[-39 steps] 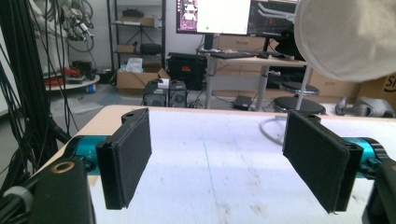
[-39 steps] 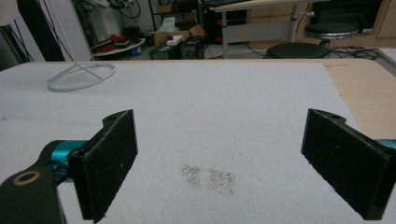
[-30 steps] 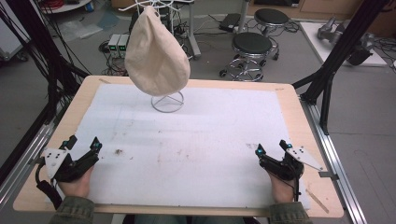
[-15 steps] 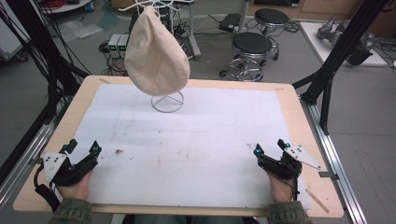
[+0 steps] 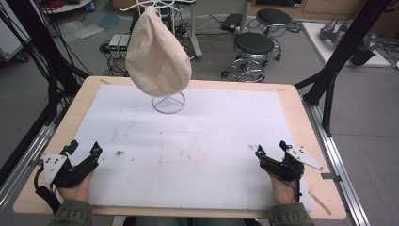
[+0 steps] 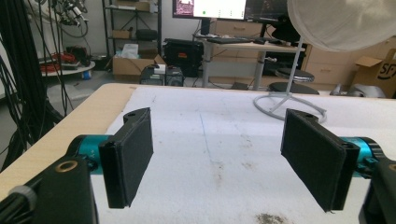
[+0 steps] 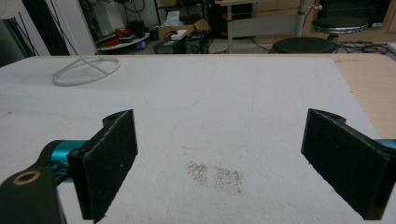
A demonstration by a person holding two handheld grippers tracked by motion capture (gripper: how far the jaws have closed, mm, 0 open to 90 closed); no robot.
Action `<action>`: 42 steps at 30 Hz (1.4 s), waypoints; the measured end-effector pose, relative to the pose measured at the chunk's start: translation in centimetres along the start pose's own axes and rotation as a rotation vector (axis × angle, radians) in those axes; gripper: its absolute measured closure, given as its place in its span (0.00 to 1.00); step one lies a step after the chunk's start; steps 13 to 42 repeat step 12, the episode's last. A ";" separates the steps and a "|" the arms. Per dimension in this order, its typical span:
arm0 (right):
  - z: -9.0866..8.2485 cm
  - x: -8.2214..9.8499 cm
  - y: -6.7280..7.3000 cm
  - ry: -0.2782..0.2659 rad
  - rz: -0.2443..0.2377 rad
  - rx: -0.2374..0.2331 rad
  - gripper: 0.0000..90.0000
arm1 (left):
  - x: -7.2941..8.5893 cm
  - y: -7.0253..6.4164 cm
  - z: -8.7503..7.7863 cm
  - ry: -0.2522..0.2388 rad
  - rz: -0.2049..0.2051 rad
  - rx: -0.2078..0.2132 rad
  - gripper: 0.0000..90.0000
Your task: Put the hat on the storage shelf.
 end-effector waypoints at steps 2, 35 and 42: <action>0.0 0.0 0.0 -0.001 -0.003 -0.001 0.11 | 0.0 0.0 0.0 0.001 -0.002 0.002 0.28; 0.1 0.1 0.0 0.007 0.001 -0.001 0.11 | 0.0 -0.2 0.1 0.006 0.006 0.012 0.28; 0.1 0.1 0.0 0.007 0.001 -0.001 0.11 | 0.0 -0.2 0.1 0.006 0.006 0.012 0.28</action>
Point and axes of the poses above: each handheld gripper's, and its own axes: z roughly forward along the jaws, x roughly out of its underside, y roughly to its left, the point moved 4 cm from there along z, roughly forward along the jaws, and after that the axes turned 2 degrees about -y, right-handed, at the moved point
